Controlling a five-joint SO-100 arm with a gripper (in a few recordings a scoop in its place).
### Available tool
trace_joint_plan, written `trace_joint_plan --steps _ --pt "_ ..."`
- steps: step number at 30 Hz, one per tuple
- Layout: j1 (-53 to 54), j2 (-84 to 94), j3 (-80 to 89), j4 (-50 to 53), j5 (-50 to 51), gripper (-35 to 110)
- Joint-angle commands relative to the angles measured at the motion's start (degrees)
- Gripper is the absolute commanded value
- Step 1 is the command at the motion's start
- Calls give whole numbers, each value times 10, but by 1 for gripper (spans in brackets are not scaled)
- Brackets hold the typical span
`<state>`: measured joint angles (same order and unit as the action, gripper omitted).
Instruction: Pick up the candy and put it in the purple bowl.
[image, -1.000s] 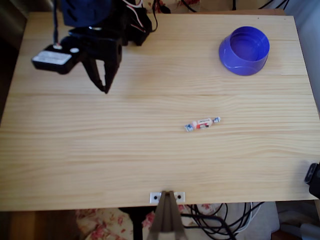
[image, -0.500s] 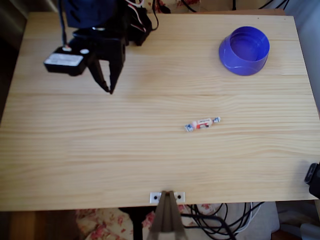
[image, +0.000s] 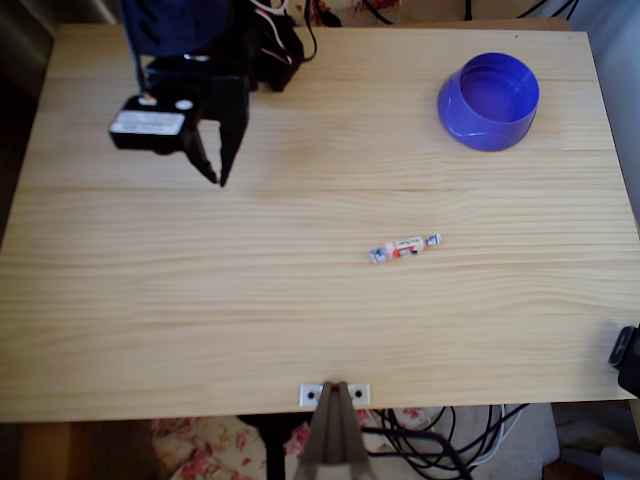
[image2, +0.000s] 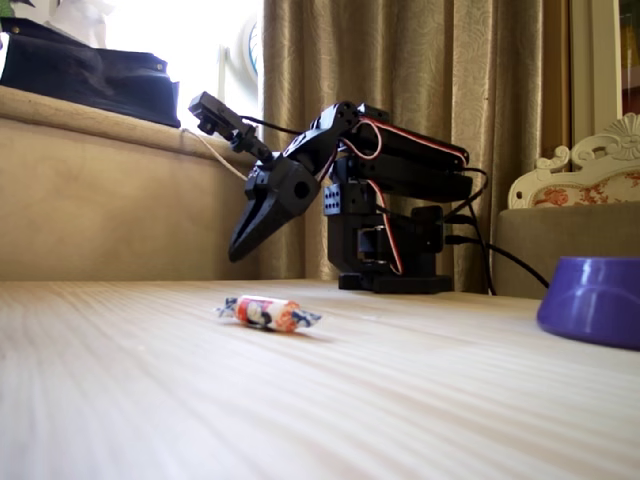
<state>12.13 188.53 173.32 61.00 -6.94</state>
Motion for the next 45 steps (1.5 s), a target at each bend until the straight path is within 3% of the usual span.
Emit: trace_joint_plan --steps 1,11,15,18,24,30,33,45 --pt "-15 5 -61 5 14 -1" --pt "-69 -47 -194 -22 -43 -1" --pt "-101 -199 -318 -1 27 -1" --pt "-105 -312 -432 25 140 -1" --pt "-150 -461 -579 47 139 -1" --pt "-206 -519 -599 -1 156 -1" --pt "-228 -518 -585 -10 89 -1" --pt "-297 -478 -479 -84 4 -1"
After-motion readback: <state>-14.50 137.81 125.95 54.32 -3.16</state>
